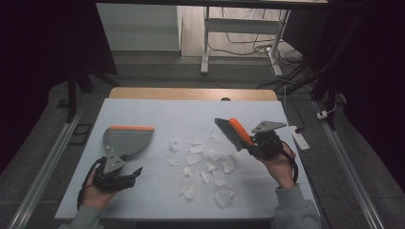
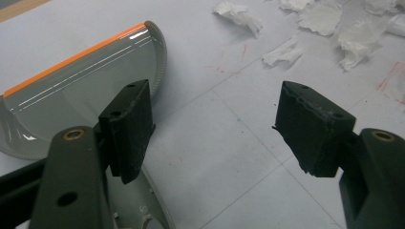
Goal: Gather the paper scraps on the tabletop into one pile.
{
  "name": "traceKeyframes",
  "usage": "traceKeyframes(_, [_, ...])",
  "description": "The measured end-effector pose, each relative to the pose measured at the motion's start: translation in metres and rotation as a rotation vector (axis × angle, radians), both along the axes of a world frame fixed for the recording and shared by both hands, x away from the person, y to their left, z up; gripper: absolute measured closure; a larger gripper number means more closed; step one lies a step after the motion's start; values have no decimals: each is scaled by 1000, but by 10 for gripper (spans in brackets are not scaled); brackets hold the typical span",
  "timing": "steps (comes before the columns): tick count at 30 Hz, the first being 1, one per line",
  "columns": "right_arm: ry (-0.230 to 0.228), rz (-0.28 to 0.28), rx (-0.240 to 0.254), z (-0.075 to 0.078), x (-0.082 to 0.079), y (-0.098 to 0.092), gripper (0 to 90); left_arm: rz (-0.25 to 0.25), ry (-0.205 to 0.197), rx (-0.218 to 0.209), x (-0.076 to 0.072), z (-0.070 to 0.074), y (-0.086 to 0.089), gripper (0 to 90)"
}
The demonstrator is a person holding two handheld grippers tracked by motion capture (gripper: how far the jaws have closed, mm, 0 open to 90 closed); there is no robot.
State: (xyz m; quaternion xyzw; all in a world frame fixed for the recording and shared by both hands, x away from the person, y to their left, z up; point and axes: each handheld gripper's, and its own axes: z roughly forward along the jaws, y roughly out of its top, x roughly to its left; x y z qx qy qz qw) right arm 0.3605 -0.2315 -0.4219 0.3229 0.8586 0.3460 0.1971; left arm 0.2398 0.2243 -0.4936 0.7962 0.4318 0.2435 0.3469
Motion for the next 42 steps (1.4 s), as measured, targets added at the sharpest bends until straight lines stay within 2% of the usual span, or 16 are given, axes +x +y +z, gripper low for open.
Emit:
traceKeyframes(4, [19,-25,-13,-4,4,-3,679,-7,7,-3,1,-1,-1,296])
traceKeyframes(6, [29,-32,-34,-4,7,-4,679,-13,9,-16,2,-1,-1,296])
traceKeyframes(9, [54,-63,-63,-3,18,0,679,-25,11,-19,4,-3,-1,296])
traceKeyframes(15, [121,-70,-221,-10,64,30,679,-40,23,-19,6,-7,-4,296])
traceKeyframes(19, [169,-103,-315,-19,97,51,679,-43,23,-35,2,-8,-4,296])
traceKeyframes(22, [182,-113,-405,-26,114,66,679,-49,17,-38,2,-8,-4,296])
traceKeyframes(25, [192,-112,-465,-31,124,80,679,-52,18,-43,3,-8,-3,296])
traceKeyframes(27, [200,-108,-496,-34,129,88,680,-52,17,-49,3,-9,-2,296])
traceKeyframes(29, [204,-111,-504,-35,131,94,680,-55,18,-54,2,-9,-2,296])
traceKeyframes(32, [208,-84,-532,-37,129,102,680,-56,16,-54,2,-9,-2,296])
traceKeyframes(36, [192,-36,-578,-39,121,112,681,-55,20,-51,3,-10,-2,296])
traceKeyframes(42, [199,40,-588,-37,103,123,683,-58,14,-47,2,-9,-5,296])
